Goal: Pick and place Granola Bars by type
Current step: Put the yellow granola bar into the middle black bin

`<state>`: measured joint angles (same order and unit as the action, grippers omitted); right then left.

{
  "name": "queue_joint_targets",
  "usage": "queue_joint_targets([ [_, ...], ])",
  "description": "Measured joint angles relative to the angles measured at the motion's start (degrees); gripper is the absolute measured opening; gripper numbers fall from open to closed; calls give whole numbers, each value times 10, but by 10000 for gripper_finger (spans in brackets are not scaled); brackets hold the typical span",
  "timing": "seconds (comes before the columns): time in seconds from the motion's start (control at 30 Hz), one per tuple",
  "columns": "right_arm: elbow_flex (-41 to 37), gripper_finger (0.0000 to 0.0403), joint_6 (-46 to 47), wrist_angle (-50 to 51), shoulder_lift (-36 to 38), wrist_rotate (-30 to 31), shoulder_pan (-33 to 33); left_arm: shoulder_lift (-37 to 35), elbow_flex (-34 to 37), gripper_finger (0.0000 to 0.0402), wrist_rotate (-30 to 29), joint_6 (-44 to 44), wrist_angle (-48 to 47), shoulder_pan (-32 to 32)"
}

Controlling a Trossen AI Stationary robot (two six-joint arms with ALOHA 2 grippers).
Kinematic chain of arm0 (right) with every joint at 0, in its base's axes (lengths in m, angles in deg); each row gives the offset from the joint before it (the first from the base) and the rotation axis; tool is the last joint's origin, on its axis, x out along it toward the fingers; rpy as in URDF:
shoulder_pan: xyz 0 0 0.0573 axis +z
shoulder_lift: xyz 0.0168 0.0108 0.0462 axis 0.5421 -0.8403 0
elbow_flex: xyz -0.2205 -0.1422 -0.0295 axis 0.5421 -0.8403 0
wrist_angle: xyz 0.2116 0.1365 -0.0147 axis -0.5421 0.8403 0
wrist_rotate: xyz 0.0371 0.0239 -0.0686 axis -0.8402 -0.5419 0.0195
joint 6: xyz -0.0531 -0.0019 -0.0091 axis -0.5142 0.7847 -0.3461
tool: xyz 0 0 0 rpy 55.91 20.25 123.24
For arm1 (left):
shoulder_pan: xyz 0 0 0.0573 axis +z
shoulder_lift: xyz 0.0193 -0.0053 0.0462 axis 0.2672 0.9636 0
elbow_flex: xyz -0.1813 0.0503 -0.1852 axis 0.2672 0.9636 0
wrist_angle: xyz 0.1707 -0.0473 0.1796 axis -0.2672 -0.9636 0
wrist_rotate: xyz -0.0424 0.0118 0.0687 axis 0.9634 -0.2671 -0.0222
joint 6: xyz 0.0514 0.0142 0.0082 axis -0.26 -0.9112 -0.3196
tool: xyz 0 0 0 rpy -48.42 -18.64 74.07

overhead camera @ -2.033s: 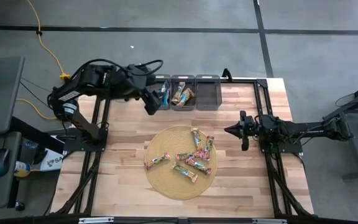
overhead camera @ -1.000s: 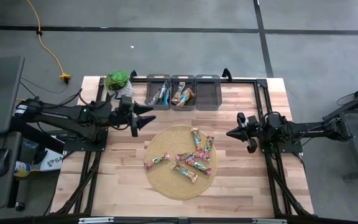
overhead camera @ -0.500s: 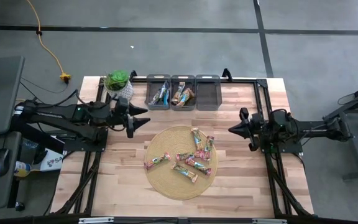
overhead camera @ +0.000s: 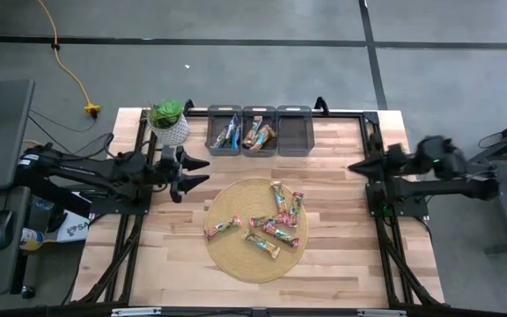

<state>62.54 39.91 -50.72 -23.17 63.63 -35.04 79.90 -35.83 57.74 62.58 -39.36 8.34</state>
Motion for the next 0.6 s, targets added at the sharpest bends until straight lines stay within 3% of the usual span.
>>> queue_joint_targets([
  [0.3,108,0,-18,12,-1,90,0,0,70,248,13,-11,84,0],
  [0.43,113,0,-35,-3,-2,96,0,0,129,248,36,-14,203,0],
  [0.6,88,0,6,-69,-2,89,0,0,176,248,37,-27,300,0],
])
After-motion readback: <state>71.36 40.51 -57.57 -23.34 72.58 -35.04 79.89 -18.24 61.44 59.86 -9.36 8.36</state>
